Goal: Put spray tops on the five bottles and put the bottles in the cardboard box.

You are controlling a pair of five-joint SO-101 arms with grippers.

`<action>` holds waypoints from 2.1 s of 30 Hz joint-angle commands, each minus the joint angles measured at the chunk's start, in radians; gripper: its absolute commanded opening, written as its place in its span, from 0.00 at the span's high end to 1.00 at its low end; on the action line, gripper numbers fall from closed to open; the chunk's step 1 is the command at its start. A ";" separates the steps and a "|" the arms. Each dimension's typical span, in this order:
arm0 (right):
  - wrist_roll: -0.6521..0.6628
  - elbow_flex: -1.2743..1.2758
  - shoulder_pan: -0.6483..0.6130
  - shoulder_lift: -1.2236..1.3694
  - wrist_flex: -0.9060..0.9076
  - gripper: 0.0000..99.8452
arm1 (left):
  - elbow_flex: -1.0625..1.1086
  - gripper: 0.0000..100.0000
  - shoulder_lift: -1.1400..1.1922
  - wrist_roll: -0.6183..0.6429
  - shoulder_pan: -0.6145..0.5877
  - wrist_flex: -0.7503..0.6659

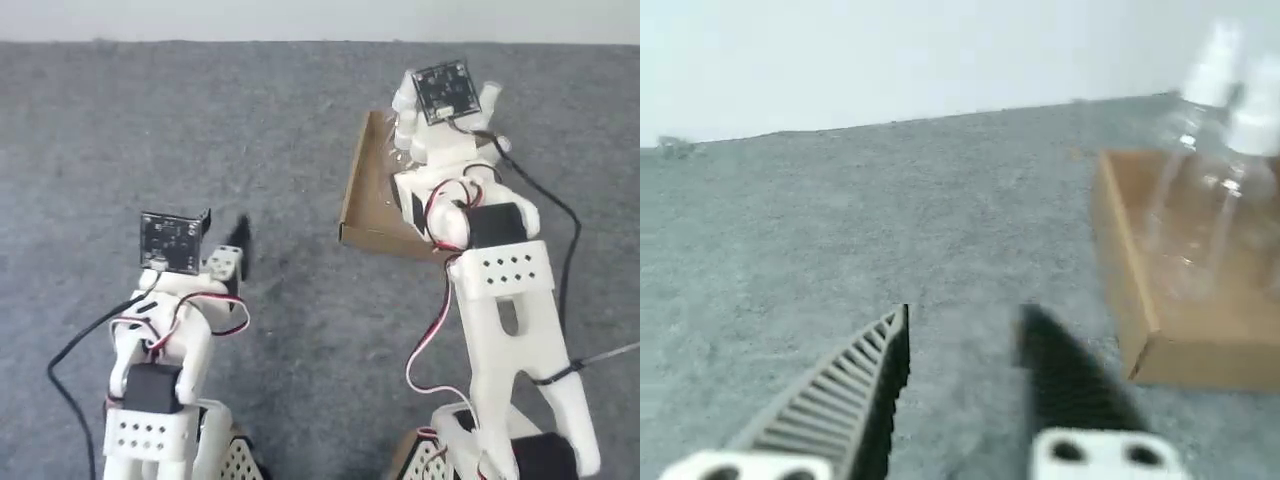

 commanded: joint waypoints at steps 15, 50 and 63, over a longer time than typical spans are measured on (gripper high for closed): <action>-0.051 0.245 0.033 0.113 -0.493 0.99 | -0.004 0.99 0.021 0.003 -0.011 -0.025; -0.155 0.278 0.033 0.242 -0.532 0.99 | -0.007 0.99 0.021 0.003 -0.014 -0.025; -0.155 0.281 0.025 0.236 -0.530 0.83 | -0.007 0.99 0.021 0.003 -0.015 -0.025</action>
